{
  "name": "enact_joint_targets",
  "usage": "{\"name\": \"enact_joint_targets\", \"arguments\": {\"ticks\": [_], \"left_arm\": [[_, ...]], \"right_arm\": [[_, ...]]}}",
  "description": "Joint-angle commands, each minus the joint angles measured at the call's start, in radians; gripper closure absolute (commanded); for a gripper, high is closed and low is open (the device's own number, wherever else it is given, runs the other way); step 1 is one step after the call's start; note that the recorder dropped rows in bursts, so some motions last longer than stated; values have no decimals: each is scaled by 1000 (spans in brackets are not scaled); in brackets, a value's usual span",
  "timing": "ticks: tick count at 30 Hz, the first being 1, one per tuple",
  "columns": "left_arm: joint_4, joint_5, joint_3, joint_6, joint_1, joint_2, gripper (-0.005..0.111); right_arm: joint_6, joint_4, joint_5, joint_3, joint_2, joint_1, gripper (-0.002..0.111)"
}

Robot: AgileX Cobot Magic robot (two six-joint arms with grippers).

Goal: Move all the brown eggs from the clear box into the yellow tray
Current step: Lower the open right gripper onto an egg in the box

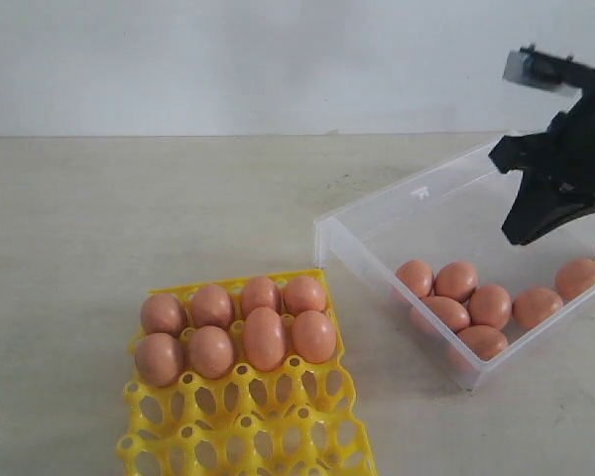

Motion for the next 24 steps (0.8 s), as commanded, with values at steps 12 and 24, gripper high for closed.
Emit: {"name": "enact_joint_targets", "arguments": {"ticks": [12, 24], "left_arm": [[-5, -7, -1, 7, 3, -2, 103], [-5, -7, -1, 7, 3, -2, 103]], "right_arm": [[-75, -32, -127, -60, 272, 1, 54], [8, 156, -204, -60, 277, 18, 46]]}}
